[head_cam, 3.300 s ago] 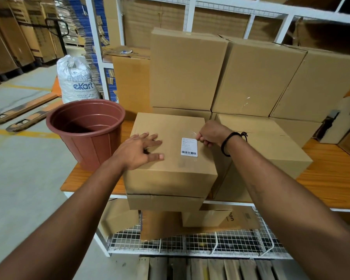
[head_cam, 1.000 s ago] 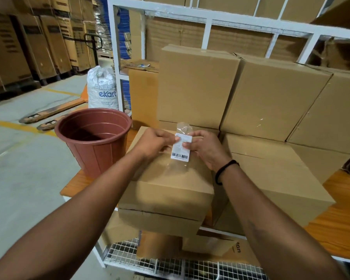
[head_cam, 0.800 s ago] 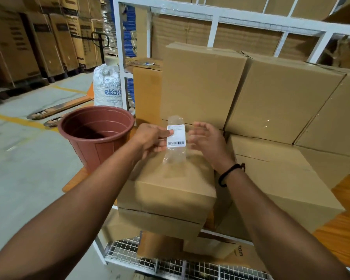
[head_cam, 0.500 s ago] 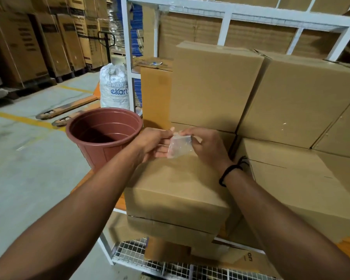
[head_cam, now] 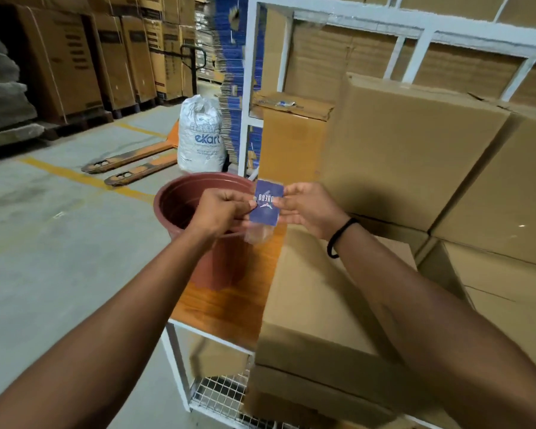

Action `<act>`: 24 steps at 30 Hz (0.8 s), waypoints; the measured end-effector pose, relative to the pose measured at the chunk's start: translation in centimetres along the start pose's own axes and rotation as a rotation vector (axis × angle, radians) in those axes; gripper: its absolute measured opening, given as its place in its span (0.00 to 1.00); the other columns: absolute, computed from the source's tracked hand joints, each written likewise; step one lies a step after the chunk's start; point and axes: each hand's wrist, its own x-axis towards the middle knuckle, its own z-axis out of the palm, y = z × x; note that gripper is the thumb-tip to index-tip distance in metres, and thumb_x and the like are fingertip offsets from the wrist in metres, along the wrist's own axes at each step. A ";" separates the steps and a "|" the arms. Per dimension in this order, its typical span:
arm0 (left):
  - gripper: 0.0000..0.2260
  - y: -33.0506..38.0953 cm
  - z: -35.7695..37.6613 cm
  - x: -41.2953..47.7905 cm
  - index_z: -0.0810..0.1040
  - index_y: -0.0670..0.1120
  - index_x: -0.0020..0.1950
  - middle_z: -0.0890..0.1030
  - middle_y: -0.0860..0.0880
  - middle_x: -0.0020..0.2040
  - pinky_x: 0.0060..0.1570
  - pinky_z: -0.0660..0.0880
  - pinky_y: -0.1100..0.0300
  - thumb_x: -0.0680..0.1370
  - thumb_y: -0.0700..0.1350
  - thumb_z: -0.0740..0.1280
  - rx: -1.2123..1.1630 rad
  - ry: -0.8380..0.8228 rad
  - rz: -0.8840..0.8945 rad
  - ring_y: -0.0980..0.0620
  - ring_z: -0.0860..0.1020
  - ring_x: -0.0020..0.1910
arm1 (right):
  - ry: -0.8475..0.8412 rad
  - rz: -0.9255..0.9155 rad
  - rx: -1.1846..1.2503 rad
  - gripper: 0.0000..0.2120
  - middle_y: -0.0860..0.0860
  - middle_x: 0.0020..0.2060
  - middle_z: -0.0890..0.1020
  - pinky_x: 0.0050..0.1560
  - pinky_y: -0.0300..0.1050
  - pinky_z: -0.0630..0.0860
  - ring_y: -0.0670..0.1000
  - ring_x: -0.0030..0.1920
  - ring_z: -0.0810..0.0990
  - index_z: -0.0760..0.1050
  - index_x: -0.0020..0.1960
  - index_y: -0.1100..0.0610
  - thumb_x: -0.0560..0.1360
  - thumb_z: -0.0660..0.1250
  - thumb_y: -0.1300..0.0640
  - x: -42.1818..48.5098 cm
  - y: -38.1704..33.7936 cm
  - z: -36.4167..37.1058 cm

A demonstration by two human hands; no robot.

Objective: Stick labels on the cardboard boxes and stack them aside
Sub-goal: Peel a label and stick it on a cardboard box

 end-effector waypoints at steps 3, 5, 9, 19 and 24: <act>0.12 -1.8 -4.4 1.9 0.85 0.39 0.43 0.83 0.47 0.35 0.41 0.80 0.54 0.77 0.48 0.71 0.397 0.027 0.164 0.49 0.80 0.35 | 0.119 0.042 0.039 0.11 0.58 0.45 0.82 0.35 0.44 0.81 0.53 0.41 0.83 0.72 0.48 0.63 0.71 0.72 0.70 2.8 0.3 2.3; 0.19 -2.4 -7.0 2.1 0.87 0.46 0.47 0.84 0.53 0.39 0.45 0.76 0.54 0.72 0.61 0.71 0.779 -0.119 0.169 0.55 0.80 0.39 | 0.166 0.078 0.042 0.12 0.57 0.44 0.80 0.33 0.44 0.81 0.52 0.40 0.82 0.71 0.50 0.64 0.71 0.71 0.71 4.6 0.4 3.5; 0.15 -3.9 -8.8 1.7 0.85 0.53 0.56 0.86 0.54 0.50 0.53 0.77 0.56 0.71 0.51 0.77 1.101 -0.336 0.136 0.54 0.82 0.51 | 0.137 0.221 0.003 0.12 0.60 0.47 0.80 0.39 0.46 0.80 0.58 0.50 0.82 0.71 0.55 0.67 0.73 0.68 0.72 7.9 1.0 6.3; 0.11 -5.1 -9.3 2.5 0.86 0.55 0.52 0.86 0.58 0.46 0.47 0.77 0.60 0.71 0.47 0.77 0.989 -0.408 0.215 0.62 0.81 0.43 | -0.008 0.419 -0.237 0.17 0.63 0.61 0.78 0.48 0.50 0.81 0.58 0.56 0.80 0.69 0.64 0.70 0.77 0.65 0.67 10.2 2.9 9.0; 0.11 -5.0 -9.3 2.6 0.86 0.54 0.53 0.86 0.59 0.48 0.49 0.78 0.62 0.71 0.45 0.77 0.950 -0.436 0.230 0.64 0.82 0.44 | 0.033 0.363 -0.225 0.21 0.67 0.60 0.76 0.52 0.53 0.80 0.62 0.57 0.80 0.64 0.69 0.71 0.78 0.64 0.65 9.8 3.0 7.9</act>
